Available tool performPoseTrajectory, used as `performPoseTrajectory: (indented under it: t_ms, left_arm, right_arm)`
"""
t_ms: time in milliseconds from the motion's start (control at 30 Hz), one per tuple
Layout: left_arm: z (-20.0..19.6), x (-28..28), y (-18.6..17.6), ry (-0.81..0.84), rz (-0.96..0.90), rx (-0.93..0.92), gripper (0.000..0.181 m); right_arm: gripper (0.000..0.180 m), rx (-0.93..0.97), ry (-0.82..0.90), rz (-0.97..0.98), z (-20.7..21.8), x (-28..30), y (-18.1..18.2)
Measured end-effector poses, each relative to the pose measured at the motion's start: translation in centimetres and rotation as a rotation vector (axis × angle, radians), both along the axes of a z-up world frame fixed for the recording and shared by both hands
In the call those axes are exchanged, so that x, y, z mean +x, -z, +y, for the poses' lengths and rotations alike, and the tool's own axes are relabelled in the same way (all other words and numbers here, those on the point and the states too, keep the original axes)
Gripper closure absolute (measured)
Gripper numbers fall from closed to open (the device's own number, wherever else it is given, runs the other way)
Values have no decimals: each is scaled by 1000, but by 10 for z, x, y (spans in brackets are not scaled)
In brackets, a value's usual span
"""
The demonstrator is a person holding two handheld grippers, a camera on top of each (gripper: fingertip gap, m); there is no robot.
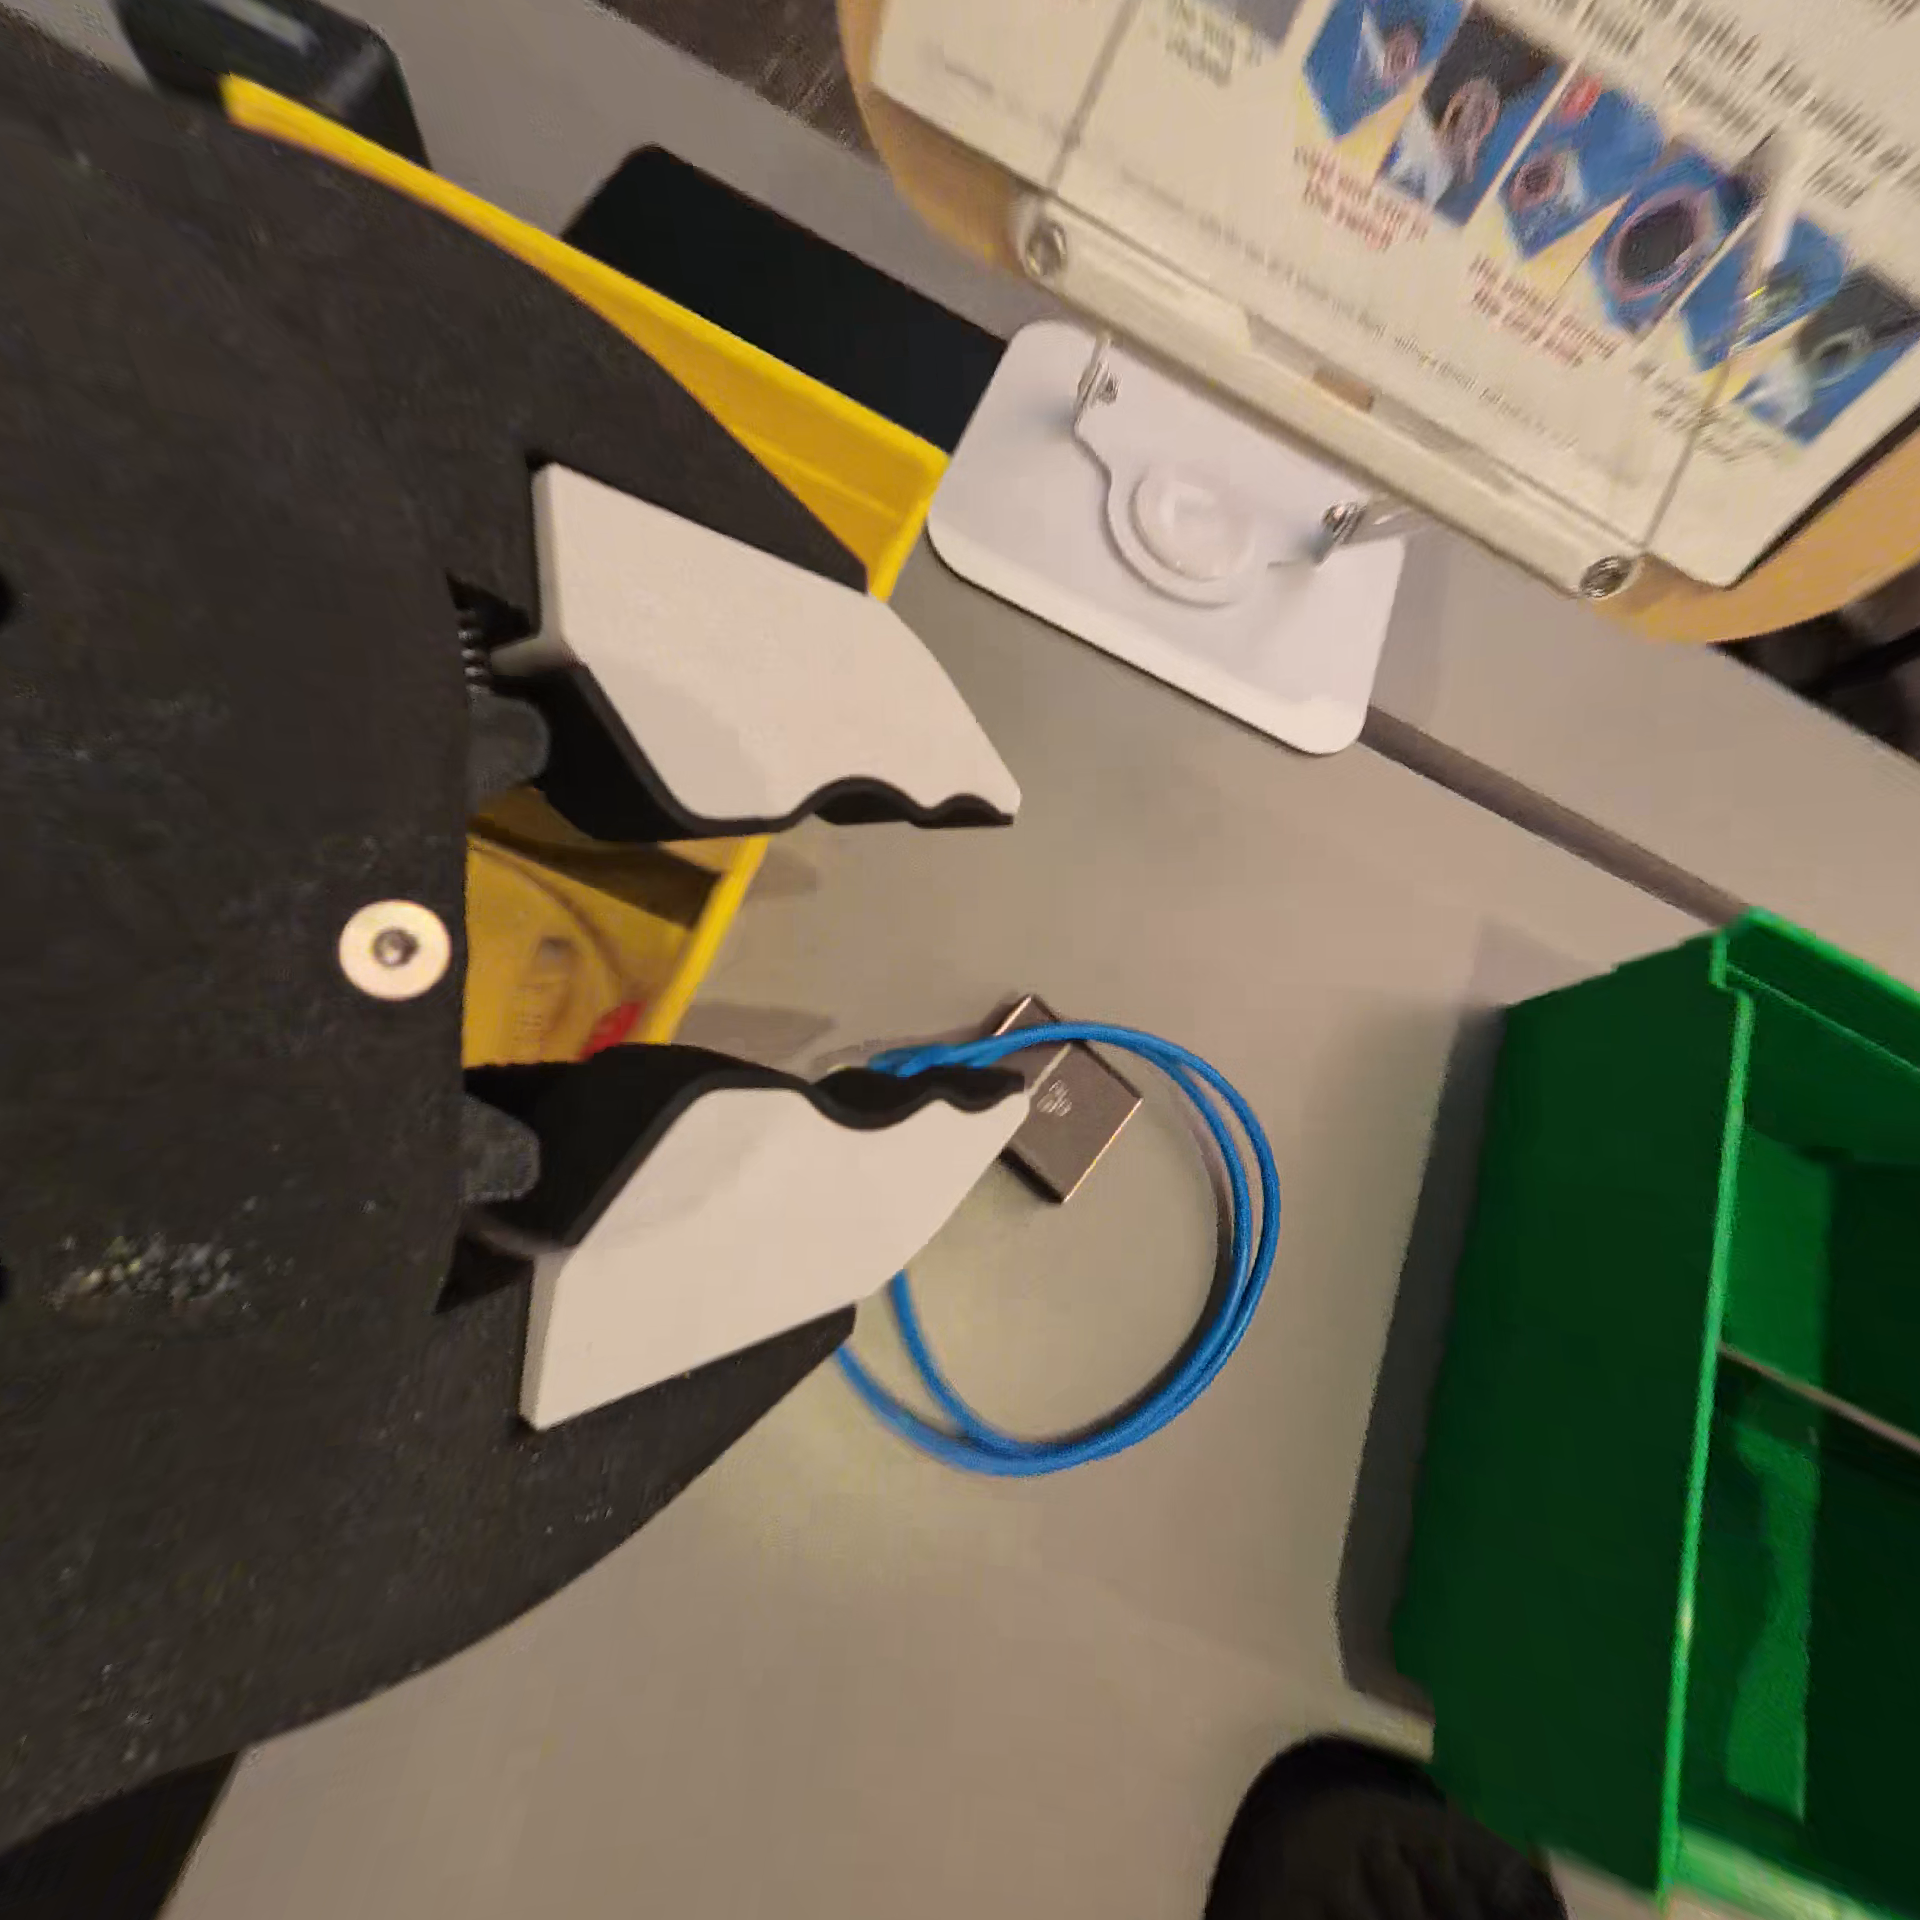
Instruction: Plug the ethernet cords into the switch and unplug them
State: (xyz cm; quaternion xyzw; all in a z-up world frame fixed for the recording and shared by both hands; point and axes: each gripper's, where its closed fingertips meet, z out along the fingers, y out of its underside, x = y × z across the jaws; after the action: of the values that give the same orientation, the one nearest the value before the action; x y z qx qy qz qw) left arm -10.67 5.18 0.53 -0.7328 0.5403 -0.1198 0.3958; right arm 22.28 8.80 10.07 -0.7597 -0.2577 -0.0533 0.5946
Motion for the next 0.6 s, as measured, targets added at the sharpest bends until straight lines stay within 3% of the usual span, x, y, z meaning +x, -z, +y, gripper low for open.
performPoseTrajectory:
  t_ms: [100,267,400,467,600]
  left_arm:
    - [-56,-43,0,9,15,-34,129]
    - [-120,-113,52,-42,127,-102,146]
    - [-135,-139,93,-108,240,-77,149]
    - [-138,-143,105,-115,286,-62,161]
    - [-134,-146,101,-139,299,-19,172]
  right_arm:
    - [145,-14,2,-26,0,0,4]
    - [145,-28,-5,-44,2,-4,7]
    - [145,-46,-7,-70,4,-8,12]
    - [145,-51,-5,-83,4,-9,14]
    - [145,-61,-11,-90,3,-11,17]
